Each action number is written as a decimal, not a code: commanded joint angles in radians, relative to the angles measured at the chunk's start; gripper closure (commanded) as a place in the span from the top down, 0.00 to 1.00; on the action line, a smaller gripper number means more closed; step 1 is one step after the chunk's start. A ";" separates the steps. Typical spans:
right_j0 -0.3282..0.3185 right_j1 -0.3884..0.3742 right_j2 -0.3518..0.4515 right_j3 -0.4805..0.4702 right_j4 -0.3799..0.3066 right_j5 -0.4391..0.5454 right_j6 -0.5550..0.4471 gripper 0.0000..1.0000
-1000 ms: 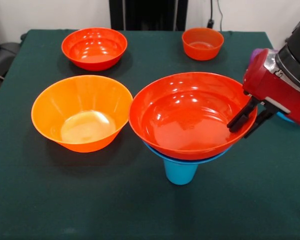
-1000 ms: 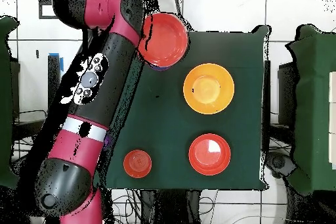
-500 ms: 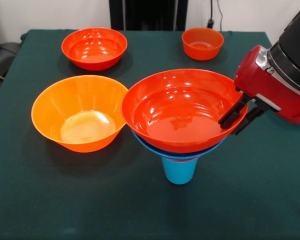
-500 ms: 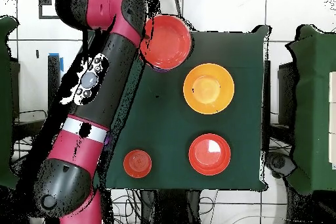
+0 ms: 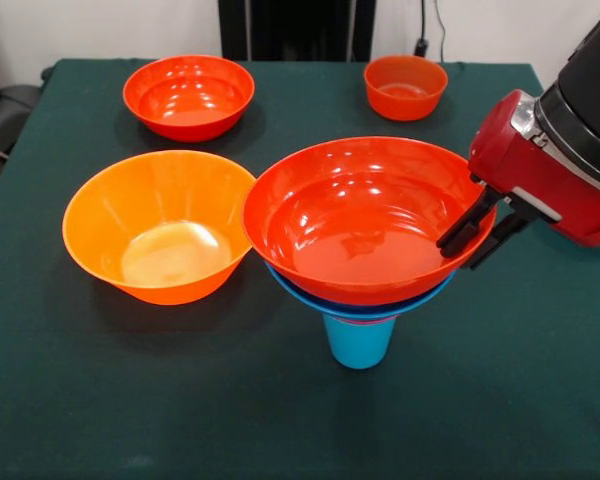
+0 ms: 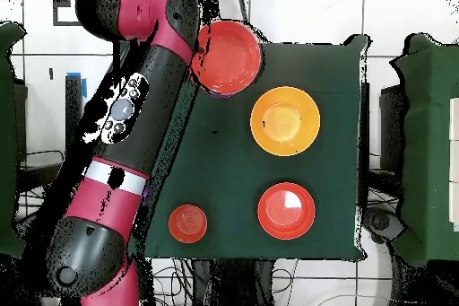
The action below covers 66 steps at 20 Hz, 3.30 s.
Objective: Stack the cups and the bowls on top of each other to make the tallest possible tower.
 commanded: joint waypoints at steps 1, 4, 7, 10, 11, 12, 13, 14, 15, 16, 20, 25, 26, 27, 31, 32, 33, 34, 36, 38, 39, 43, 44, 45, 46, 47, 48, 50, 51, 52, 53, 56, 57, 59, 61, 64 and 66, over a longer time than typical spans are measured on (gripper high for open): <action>-0.016 -0.002 0.085 0.007 -0.059 -0.013 0.175 0.00; -0.019 0.000 0.079 -0.003 -0.052 -0.005 0.185 0.00; -0.019 -0.001 0.074 -0.007 -0.050 0.004 0.191 0.00; -0.013 -0.004 0.083 0.006 -0.055 -0.004 0.185 0.00; -0.012 -0.004 0.082 0.005 -0.054 -0.004 0.186 0.00; -0.009 -0.006 0.086 0.013 -0.057 -0.007 0.183 0.00; -0.012 -0.004 0.085 0.008 -0.056 -0.009 0.183 0.00; -0.008 -0.007 0.090 0.017 -0.059 -0.012 0.181 0.00; -0.007 -0.007 0.091 0.019 -0.059 -0.012 0.181 0.00; -0.007 -0.007 0.092 0.021 -0.059 -0.013 0.181 0.00; -0.006 -0.004 0.090 0.019 -0.061 -0.018 0.180 0.00; -0.015 0.002 0.078 -0.001 -0.057 -0.018 0.183 1.00; -0.013 0.001 0.082 0.003 -0.058 -0.022 0.181 1.00; -0.011 0.000 0.086 0.008 -0.059 -0.025 0.179 1.00; -0.009 -0.001 0.086 0.011 -0.061 -0.024 0.178 1.00; -0.009 -0.001 0.085 0.010 -0.060 -0.022 0.180 1.00; -0.010 -0.001 0.084 0.009 -0.059 -0.021 0.182 1.00; -0.014 0.001 0.075 0.000 -0.059 -0.025 0.185 1.00; -0.021 0.000 0.058 -0.016 -0.058 -0.015 0.192 1.00; -0.022 0.000 0.055 -0.017 -0.058 -0.013 0.192 1.00; -0.021 0.000 0.055 -0.016 -0.059 -0.014 0.192 1.00; -0.013 -0.002 0.060 0.000 -0.065 -0.019 0.194 1.00; -0.009 -0.002 0.065 0.007 -0.067 -0.024 0.194 1.00; -0.009 -0.002 0.065 0.008 -0.067 -0.025 0.193 1.00; -0.008 -0.003 0.066 0.010 -0.068 -0.024 0.193 1.00; -0.008 -0.003 0.066 0.011 -0.069 -0.024 0.192 1.00; -0.005 -0.005 0.069 0.018 -0.072 -0.024 0.190 1.00; 0.005 -0.010 0.079 0.037 -0.080 -0.029 0.183 0.00; 0.004 -0.010 0.078 0.036 -0.080 -0.027 0.182 0.00; 0.003 -0.010 0.077 0.035 -0.080 -0.025 0.181 0.00; 0.002 -0.010 0.076 0.033 -0.080 -0.023 0.180 0.00; 0.005 -0.013 0.077 0.038 -0.083 -0.019 0.178 0.00; 0.001 -0.010 0.073 0.029 -0.082 -0.013 0.183 0.00; 0.002 -0.011 0.075 0.029 -0.087 -0.008 0.187 0.00; 0.002 -0.010 0.076 0.026 -0.089 0.000 0.193 0.00; 0.009 -0.015 0.085 0.045 -0.101 -0.005 0.188 0.00; 0.006 -0.015 0.084 0.042 -0.100 0.001 0.195 0.00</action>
